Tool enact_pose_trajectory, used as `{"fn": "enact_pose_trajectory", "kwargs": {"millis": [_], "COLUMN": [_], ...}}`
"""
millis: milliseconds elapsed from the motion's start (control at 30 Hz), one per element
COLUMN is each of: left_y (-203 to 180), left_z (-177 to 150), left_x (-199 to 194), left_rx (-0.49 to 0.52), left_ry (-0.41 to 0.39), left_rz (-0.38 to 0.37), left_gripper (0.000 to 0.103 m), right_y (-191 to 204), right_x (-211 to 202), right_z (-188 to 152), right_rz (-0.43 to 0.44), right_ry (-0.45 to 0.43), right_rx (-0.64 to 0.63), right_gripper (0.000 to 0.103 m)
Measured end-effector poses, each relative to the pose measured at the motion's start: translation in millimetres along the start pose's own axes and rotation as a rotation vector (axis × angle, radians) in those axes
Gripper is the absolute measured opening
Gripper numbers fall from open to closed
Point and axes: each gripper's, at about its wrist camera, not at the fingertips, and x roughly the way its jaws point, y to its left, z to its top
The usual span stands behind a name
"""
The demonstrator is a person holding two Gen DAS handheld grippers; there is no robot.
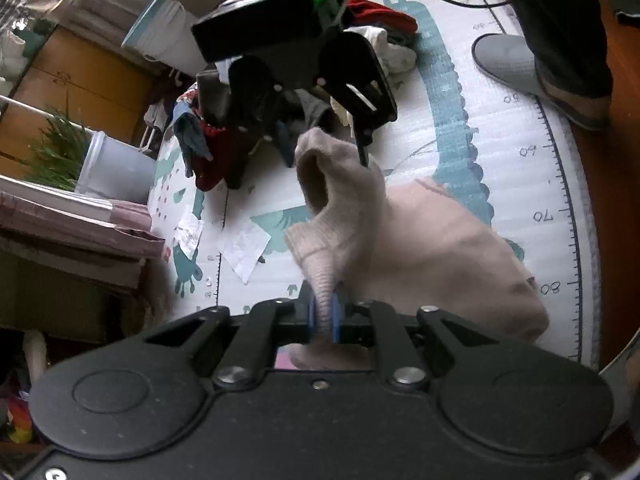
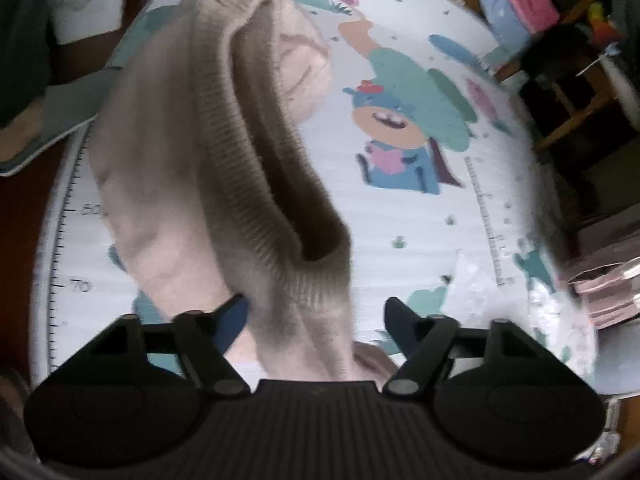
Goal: Fold clothes
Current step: 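Lift the sweater up with both tools, holding it hanging between them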
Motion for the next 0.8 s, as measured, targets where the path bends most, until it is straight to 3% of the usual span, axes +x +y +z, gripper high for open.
{"fn": "enact_pose_trajectory", "kwargs": {"millis": [33, 67, 167, 267, 633, 800], "left_y": [1.5, 2.9, 12.0, 33.3, 113.9, 136.3], "left_z": [-1.7, -3.5, -11.5, -15.4, -28.2, -20.8], "left_x": [0.8, 1.8, 8.8, 5.2, -12.9, -31.6], "left_rx": [-0.010, -0.021, -0.071, -0.131, -0.350, -0.350], "left_ry": [0.004, 0.008, 0.040, 0.050, 0.077, 0.075], "left_rz": [-0.001, -0.002, 0.006, 0.079, 0.369, 0.547], "left_gripper": [0.007, 0.007, 0.007, 0.007, 0.007, 0.007], "right_y": [-1.3, -2.8, -8.0, -16.0, -54.6, -61.8], "right_x": [2.0, 4.8, 2.1, -10.5, -87.7, -127.4], "right_z": [0.4, 0.5, 2.4, 8.5, 48.9, 66.2], "right_rz": [0.022, 0.041, 0.035, -0.042, -0.443, -0.644], "right_ry": [0.014, 0.035, 0.033, 0.014, -0.073, -0.112], "right_rx": [0.010, 0.019, 0.057, 0.062, 0.087, 0.056], "right_gripper": [0.029, 0.012, 0.011, 0.010, 0.010, 0.010]}}
